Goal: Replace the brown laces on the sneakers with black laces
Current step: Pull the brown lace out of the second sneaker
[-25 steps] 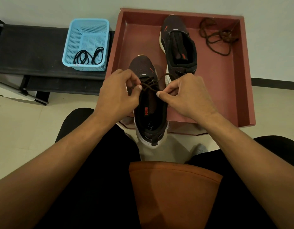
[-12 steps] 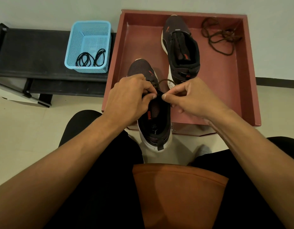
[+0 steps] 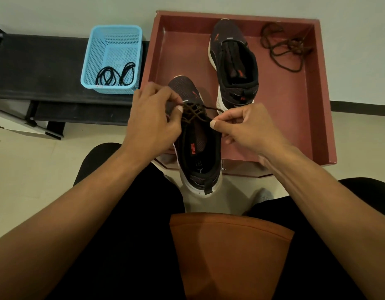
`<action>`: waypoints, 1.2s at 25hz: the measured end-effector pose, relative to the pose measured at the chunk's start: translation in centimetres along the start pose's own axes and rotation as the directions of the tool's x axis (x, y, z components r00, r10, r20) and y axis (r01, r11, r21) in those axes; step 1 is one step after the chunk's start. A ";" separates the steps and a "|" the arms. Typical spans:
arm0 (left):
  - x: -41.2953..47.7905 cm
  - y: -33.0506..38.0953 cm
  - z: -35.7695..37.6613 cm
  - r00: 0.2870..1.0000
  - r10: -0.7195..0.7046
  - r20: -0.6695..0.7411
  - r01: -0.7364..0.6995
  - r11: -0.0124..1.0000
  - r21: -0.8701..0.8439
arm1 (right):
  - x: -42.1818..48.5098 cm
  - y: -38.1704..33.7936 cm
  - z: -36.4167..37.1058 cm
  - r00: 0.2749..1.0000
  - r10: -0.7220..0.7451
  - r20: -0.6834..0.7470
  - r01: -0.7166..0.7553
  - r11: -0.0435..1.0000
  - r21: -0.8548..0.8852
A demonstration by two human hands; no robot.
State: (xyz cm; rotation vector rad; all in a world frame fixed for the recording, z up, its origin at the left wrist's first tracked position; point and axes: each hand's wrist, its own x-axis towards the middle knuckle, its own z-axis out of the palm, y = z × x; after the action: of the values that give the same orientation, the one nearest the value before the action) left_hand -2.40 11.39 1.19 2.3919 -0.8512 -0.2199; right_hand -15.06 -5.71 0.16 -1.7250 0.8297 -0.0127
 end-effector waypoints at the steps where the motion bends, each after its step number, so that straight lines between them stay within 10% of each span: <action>1: -0.3 0.5 0.1 0.991 0.133 0.001 -0.133 0.987 0.088 | 0.0 0.0 0.0 1.000 -0.003 0.000 0.003 1.000 -0.002; 4: -0.8 1.6 0.6 0.934 0.342 0.101 -0.356 0.880 0.315 | 0.0 0.0 0.0 1.000 -0.014 -0.008 0.014 1.000 -0.019; 9: 0.1 1.0 1.2 0.953 0.292 0.078 -0.302 0.916 0.266 | -0.1 0.1 0.1 0.999 -0.034 -0.001 0.033 0.999 -0.033; 14: 0.4 -0.6 -0.2 0.991 -0.135 0.001 0.129 0.942 -0.309 | -0.1 -0.1 -0.4 0.999 -0.004 -0.037 0.004 1.000 0.001; 17: 0.5 -0.6 -0.7 0.954 -0.297 -0.050 0.264 0.904 -0.335 | -0.1 -0.1 -0.4 0.999 -0.012 -0.037 0.011 1.000 -0.015; 23: -0.4 0.8 1.0 0.964 0.259 0.054 -0.263 0.961 0.087 | 0.0 0.0 -0.2 0.999 -0.029 -0.032 0.028 0.999 -0.034; 30: 0.4 1.0 1.8 0.968 0.237 0.082 -0.245 0.963 0.113 | 0.3 0.3 -0.1 0.999 -0.046 -0.020 0.045 0.998 -0.040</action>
State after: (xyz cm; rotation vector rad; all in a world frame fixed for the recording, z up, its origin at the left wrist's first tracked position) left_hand -3.18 9.63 0.29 2.3752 -1.2090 -0.1563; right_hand -15.06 -5.97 -0.11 -1.7839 0.8108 -0.0453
